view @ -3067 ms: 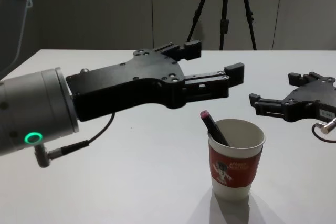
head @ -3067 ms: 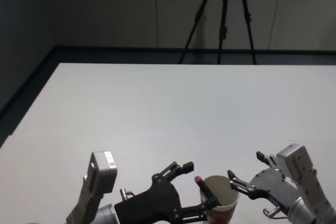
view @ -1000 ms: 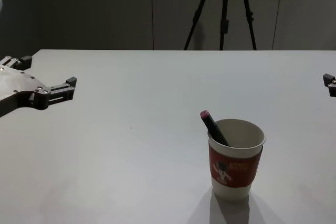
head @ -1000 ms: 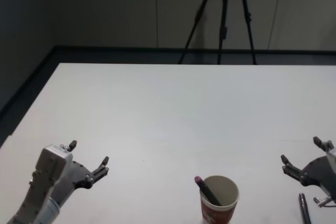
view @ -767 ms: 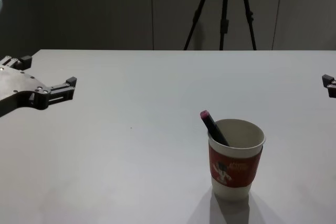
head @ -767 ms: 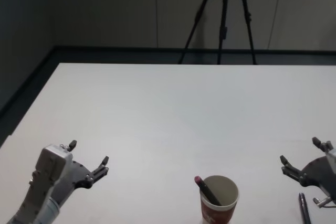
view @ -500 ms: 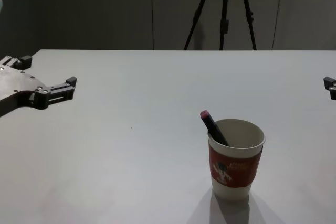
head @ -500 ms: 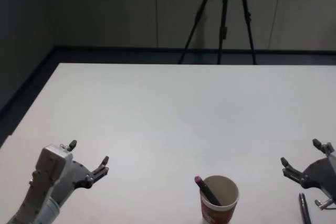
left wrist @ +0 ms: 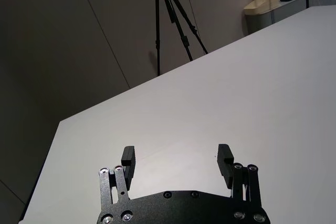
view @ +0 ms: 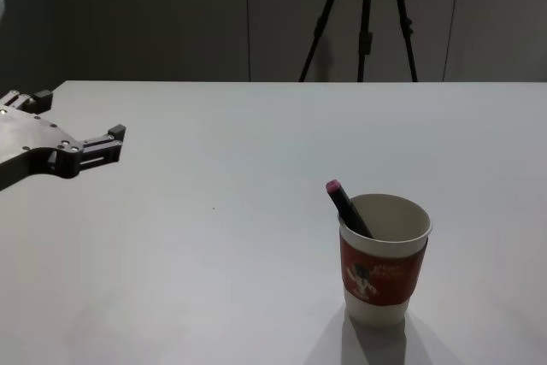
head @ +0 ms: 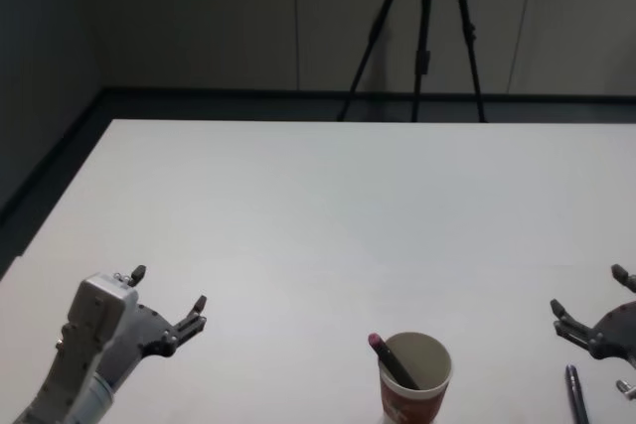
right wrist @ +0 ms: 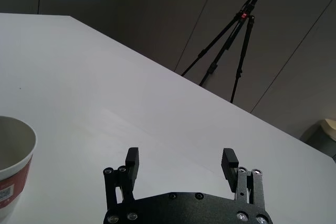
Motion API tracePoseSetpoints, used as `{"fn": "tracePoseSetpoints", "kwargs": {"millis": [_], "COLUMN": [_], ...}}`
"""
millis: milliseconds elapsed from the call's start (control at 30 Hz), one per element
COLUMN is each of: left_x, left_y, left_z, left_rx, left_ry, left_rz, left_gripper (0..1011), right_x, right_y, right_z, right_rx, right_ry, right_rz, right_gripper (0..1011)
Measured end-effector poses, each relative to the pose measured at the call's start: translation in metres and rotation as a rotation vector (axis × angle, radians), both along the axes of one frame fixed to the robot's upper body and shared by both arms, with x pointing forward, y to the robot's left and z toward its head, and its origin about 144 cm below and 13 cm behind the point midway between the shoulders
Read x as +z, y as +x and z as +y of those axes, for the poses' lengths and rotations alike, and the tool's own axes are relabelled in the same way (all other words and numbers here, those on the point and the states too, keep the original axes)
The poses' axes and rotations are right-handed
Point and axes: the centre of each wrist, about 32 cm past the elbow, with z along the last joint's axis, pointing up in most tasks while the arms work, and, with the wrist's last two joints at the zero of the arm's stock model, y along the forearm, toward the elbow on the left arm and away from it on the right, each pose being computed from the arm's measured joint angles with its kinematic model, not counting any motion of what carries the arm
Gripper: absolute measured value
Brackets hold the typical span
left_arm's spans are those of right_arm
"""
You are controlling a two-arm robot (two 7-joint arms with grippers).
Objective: Place the pen into the pen holder.
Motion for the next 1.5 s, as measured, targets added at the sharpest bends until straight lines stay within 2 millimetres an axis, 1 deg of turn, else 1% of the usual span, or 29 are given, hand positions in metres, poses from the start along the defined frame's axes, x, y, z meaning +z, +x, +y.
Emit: {"fn": "tracePoseSetpoints", "kwargs": {"millis": [700, 1167, 1500], "left_x": [0.0, 0.0, 0.0], "left_y": [0.0, 0.0, 0.0], "left_z": [0.0, 0.0, 0.0], "left_rx": [0.0, 0.0, 0.0], "left_ry": [0.0, 0.0, 0.0], "left_rz": [0.0, 0.0, 0.0], "left_gripper": [1001, 1001, 1001], "right_x": [0.002, 0.002, 0.003], "right_y": [-0.012, -0.014, -0.02], "right_z": [-0.018, -0.019, -0.02], "right_rx": [-0.061, -0.103, -0.11], "right_ry": [0.011, 0.046, 0.067], "right_rz": [0.043, 0.117, 0.17], "right_gripper": [1001, 1001, 1001]}}
